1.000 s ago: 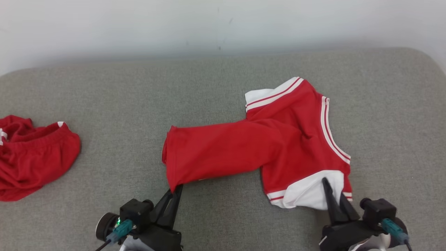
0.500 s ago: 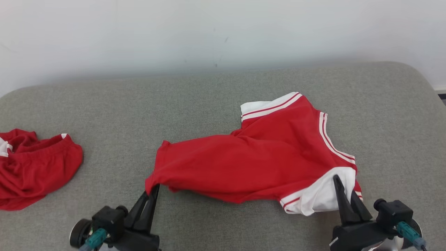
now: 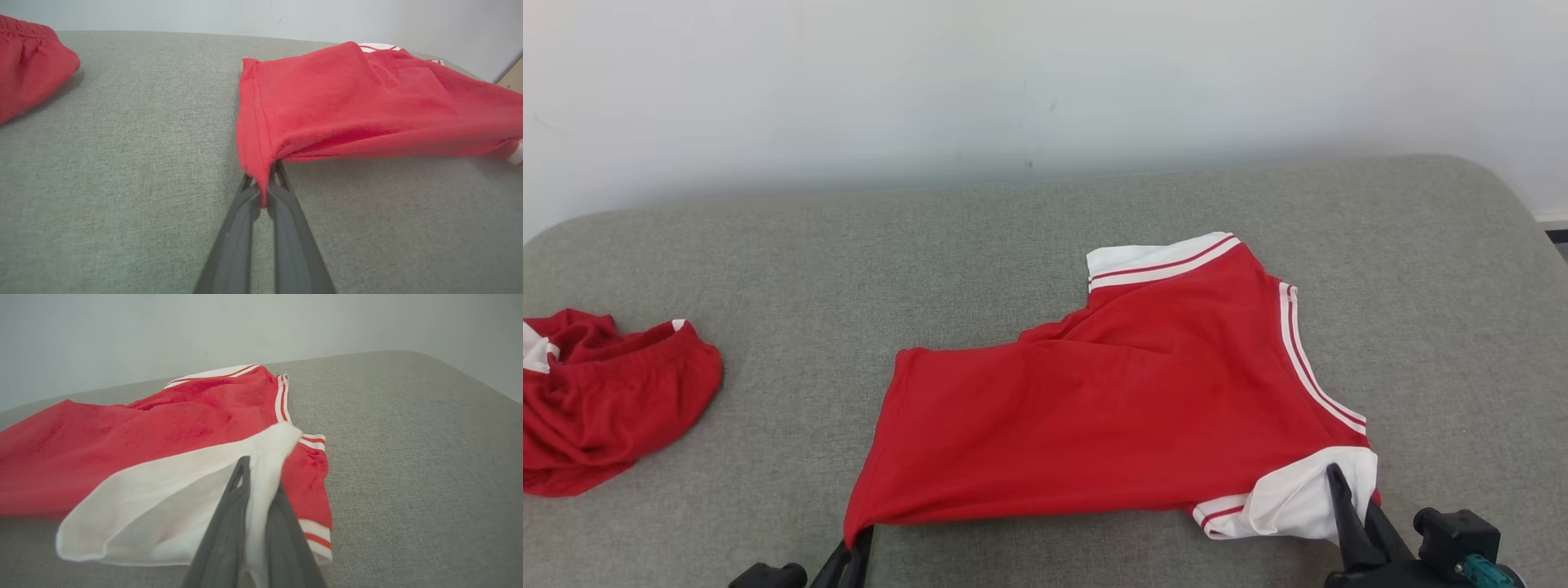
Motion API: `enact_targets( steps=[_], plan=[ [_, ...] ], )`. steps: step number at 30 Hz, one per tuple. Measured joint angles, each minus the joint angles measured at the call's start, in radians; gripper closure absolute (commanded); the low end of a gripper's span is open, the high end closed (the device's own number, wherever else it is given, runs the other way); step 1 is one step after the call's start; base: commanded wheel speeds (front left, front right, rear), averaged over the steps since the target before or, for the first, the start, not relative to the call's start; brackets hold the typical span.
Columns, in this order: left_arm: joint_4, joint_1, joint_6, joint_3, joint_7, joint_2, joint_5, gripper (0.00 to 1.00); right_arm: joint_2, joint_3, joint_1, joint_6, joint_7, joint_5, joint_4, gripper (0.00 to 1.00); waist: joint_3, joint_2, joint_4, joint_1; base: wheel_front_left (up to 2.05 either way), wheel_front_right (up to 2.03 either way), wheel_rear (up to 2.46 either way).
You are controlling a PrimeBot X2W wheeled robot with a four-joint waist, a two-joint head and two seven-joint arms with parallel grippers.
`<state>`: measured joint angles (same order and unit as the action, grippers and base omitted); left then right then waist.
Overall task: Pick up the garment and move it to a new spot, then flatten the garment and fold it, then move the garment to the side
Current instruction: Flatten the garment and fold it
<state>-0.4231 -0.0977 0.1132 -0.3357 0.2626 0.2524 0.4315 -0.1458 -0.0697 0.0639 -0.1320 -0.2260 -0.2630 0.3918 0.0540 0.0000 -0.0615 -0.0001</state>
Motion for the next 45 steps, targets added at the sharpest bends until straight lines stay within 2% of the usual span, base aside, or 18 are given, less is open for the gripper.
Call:
enact_targets(
  steps=[8, 22, 23, 24, 25, 35, 45],
  plan=[
    [-0.032, 0.005, 0.008, 0.007, 0.0, -0.028, -0.001, 1.0, -0.001, -0.008, 0.004, 0.0, -0.009, -0.008, 0.045, 1.0, -0.01, 0.0, 0.015, 0.0, 0.0, 0.0, 0.0],
    [-0.029, -0.007, 0.011, 0.027, 0.0, -0.032, -0.014, 1.0, -0.007, -0.031, 0.027, 0.0, -0.015, -0.022, 0.058, 1.0, -0.017, 0.0001, 0.017, 0.0, 0.0, 0.0, 0.0],
    [-0.034, -0.006, 0.011, 0.027, 0.0, -0.035, -0.014, 0.87, -0.005, -0.031, 0.027, 0.0, -0.016, -0.022, 0.061, 0.67, -0.017, 0.0, 0.016, 0.0, 0.0, 0.0, 0.0],
    [-0.036, -0.006, 0.011, 0.028, 0.0, -0.036, -0.018, 0.54, -0.004, -0.03, 0.027, 0.0, -0.018, -0.022, 0.064, 0.0, -0.016, 0.0, 0.016, 0.0, 0.0, 0.0, 0.0],
    [-0.038, -0.006, 0.011, 0.03, 0.0, -0.037, -0.02, 0.0, -0.003, -0.029, 0.027, 0.0, -0.018, -0.022, 0.068, 0.0, -0.016, 0.0, 0.015, 0.0, 0.0, 0.0, 0.0],
    [0.045, 0.039, 0.007, 0.115, 0.0, -0.046, -0.059, 0.0, -0.008, 0.002, 0.016, 0.0, -0.031, -0.023, 0.031, 0.0, -0.037, 0.0, 0.018, 0.0001, 0.0, 0.0, 0.0],
    [0.249, 0.129, -0.037, 0.272, 0.0, -0.054, -0.123, 0.0, -0.013, 0.067, -0.032, 0.0, -0.036, -0.006, -0.086, 0.0, -0.065, 0.0, 0.034, 0.0, 0.0, 0.0, 0.0]
  ],
)
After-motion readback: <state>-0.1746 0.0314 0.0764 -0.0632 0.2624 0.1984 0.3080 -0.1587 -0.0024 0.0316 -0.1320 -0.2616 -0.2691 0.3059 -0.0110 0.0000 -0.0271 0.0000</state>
